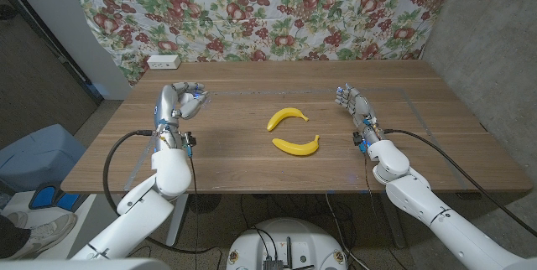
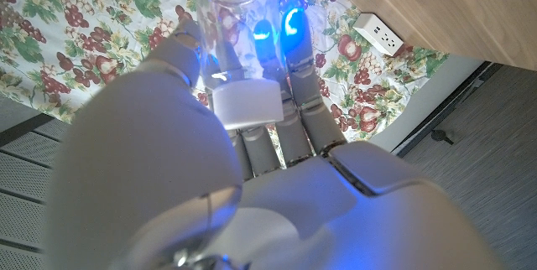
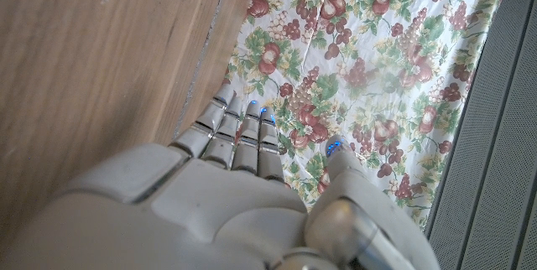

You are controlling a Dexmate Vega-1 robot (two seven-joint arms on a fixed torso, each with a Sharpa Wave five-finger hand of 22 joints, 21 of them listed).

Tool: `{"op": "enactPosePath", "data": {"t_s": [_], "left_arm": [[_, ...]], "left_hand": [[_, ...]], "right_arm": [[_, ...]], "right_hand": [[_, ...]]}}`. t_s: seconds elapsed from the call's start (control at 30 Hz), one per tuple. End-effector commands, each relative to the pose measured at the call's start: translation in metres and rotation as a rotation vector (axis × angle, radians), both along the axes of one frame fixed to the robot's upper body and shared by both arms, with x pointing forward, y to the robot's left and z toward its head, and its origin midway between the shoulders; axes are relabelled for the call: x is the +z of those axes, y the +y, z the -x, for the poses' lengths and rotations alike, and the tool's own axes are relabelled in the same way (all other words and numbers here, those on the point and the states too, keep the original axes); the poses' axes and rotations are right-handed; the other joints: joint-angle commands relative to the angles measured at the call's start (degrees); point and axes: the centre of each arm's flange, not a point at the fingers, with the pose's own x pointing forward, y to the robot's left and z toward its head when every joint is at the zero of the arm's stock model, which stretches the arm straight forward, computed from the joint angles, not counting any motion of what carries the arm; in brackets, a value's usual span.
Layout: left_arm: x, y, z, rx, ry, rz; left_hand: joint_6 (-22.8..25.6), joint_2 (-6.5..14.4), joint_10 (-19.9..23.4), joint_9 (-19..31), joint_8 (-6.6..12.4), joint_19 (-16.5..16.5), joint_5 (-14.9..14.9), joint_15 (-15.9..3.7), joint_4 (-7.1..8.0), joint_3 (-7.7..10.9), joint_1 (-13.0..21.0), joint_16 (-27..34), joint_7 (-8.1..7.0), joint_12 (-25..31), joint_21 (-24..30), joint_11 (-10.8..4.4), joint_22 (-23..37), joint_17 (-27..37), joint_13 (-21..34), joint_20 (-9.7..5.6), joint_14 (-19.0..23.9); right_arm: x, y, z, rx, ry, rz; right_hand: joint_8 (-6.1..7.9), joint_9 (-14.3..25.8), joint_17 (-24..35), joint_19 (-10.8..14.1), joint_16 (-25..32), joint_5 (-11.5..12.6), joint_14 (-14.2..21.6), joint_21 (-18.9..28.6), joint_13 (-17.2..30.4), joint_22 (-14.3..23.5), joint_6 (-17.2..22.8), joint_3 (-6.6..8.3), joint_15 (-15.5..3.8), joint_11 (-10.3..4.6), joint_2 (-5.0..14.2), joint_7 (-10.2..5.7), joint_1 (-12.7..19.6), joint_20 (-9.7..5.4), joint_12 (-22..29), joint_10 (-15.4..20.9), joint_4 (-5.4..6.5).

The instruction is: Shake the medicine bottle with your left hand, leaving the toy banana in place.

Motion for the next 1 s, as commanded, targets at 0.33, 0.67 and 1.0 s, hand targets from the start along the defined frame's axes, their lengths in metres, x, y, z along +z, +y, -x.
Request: {"op": "enactPosePath", "data": {"t_s": [0.33, 0.67, 1.0], "left_arm": [[0.011, -0.009, -0.027, -0.099, 0.217, -0.112], [0.015, -0.015, -0.042, -0.236, 0.351, -0.165], [0.015, -0.014, -0.051, -0.33, 0.395, -0.14]], "left_hand": [[0.7, 8.7, 0.6, 0.1, -0.32, -1.6, 0.5, -15.83, -0.23, -0.04, 9.3, 0.0, -0.03, -0.3, 1.1, -0.17, -0.5, 13.0, 0.2, -6.82, 13.4], [0.8, 8.8, 0.5, 0.2, -0.43, -2.0, 0.5, -15.83, -0.22, 0.01, 9.3, -0.3, 0.13, -0.6, 1.5, -0.27, -0.9, 13.0, 0.3, -6.8, 13.3], [0.8, 8.9, 0.5, 0.2, -0.55, -2.3, 0.5, -15.83, -0.19, 0.03, 9.3, -0.4, 0.07, -0.6, 1.9, -0.27, -1.3, 13.1, 0.5, -6.75, 13.3]], "right_arm": [[0.002, -0.001, -0.001, -0.012, 0.0, 0.002], [0.0, -0.001, -0.003, -0.011, 0.005, -0.004], [0.001, -0.003, -0.004, -0.012, 0.006, -0.002]], "right_hand": [[0.14, 0.2, 0.2, 0.6, 0.0, -0.2, 0.4, -0.3, 0.1, 0.2, 0.2, 0.03, -0.24, -0.1, 0.04, 0.11, -0.2, 0.09, 0.2, 0.4, -0.18], [0.17, 0.2, 0.1, 0.8, 0.0, -0.2, 0.4, -0.5, 0.1, 0.2, 0.3, 0.05, -0.23, -0.05, 0.02, 0.1, -0.2, 0.09, 0.2, 0.4, -0.21], [0.15, 0.2, 0.1, 0.9, 0.0, -0.2, 0.4, -0.7, 0.1, 0.2, 0.2, 0.07, -0.26, -0.08, 0.0, 0.18, -0.2, 0.11, 0.2, 0.3, -0.24]]}}
